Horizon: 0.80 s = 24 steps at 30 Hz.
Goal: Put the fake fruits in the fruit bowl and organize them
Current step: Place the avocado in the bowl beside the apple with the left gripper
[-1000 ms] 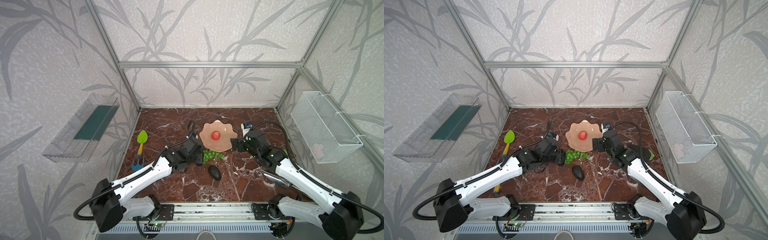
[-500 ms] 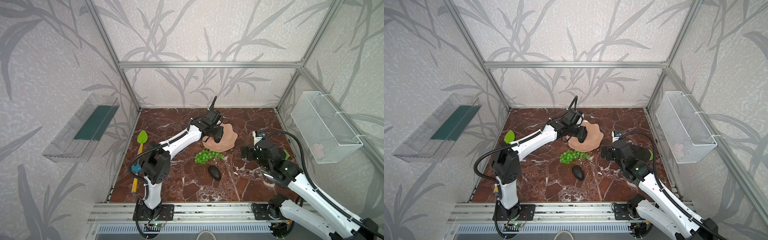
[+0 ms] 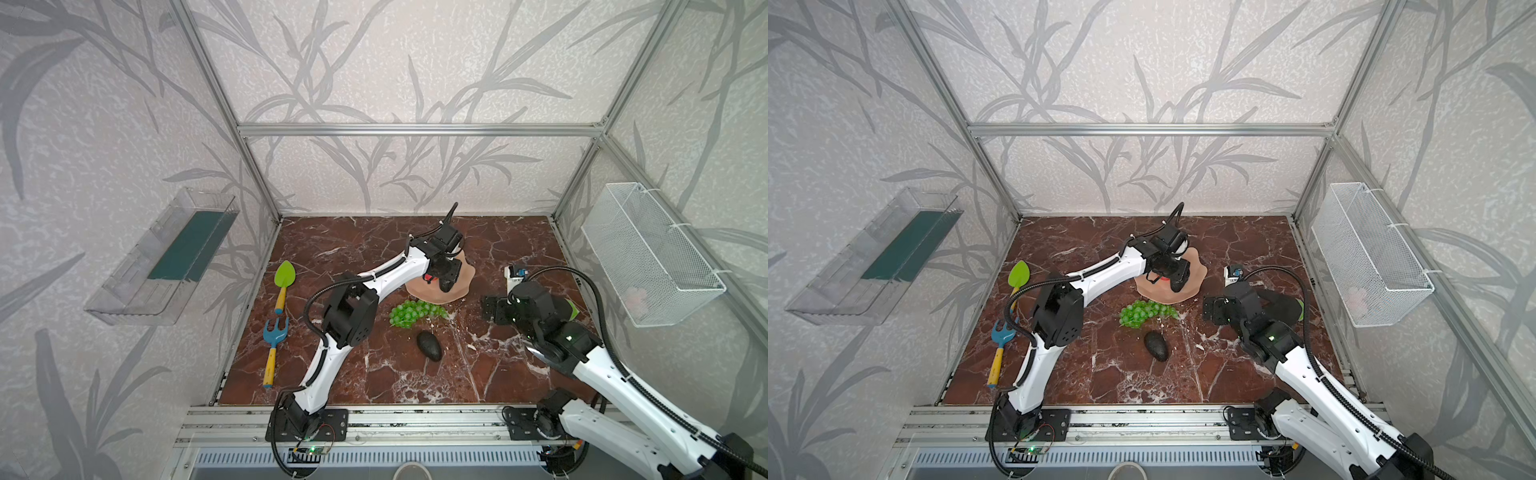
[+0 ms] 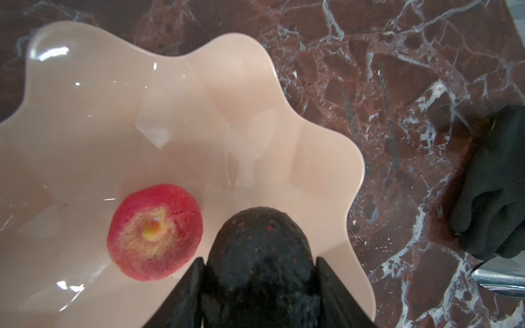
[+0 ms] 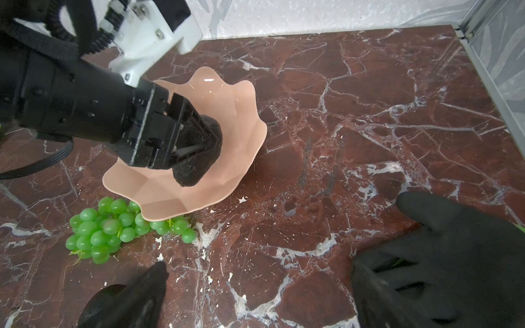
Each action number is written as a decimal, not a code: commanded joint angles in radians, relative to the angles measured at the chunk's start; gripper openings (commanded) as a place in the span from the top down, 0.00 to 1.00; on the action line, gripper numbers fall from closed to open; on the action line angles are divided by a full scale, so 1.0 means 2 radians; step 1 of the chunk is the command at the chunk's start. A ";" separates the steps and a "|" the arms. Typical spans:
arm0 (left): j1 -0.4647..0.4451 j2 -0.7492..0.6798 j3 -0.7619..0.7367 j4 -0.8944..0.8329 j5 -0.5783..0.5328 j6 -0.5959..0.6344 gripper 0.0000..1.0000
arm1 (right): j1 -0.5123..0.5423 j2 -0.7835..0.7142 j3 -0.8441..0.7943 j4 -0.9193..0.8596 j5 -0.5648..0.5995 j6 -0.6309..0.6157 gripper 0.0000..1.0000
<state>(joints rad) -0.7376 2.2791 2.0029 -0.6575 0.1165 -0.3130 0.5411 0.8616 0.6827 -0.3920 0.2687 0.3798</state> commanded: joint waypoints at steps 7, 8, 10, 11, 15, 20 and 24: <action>0.000 0.042 0.048 -0.027 -0.013 0.004 0.43 | -0.003 0.000 -0.008 0.013 -0.011 0.008 0.01; 0.000 0.043 0.049 -0.026 -0.014 0.003 0.41 | -0.003 0.000 -0.008 0.013 -0.011 0.008 0.01; 0.000 0.044 0.048 -0.026 -0.015 0.001 0.38 | -0.003 0.001 -0.008 0.013 -0.012 0.007 0.01; 0.000 0.042 0.048 -0.026 -0.015 0.000 0.36 | -0.003 0.001 -0.008 0.012 -0.012 0.006 0.01; 0.001 0.029 0.049 -0.030 -0.013 -0.008 0.30 | -0.003 0.002 -0.005 0.009 -0.012 0.001 0.01; 0.011 -0.024 0.025 -0.008 -0.011 -0.025 0.28 | -0.003 0.009 0.004 0.010 -0.035 -0.024 0.00; 0.031 -0.123 -0.066 0.066 -0.031 -0.050 0.27 | 0.012 0.035 0.015 0.015 -0.083 -0.033 0.02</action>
<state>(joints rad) -0.7109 2.2044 1.9362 -0.6212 0.0940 -0.3710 0.5468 0.9024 0.6773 -0.3840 0.1776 0.3439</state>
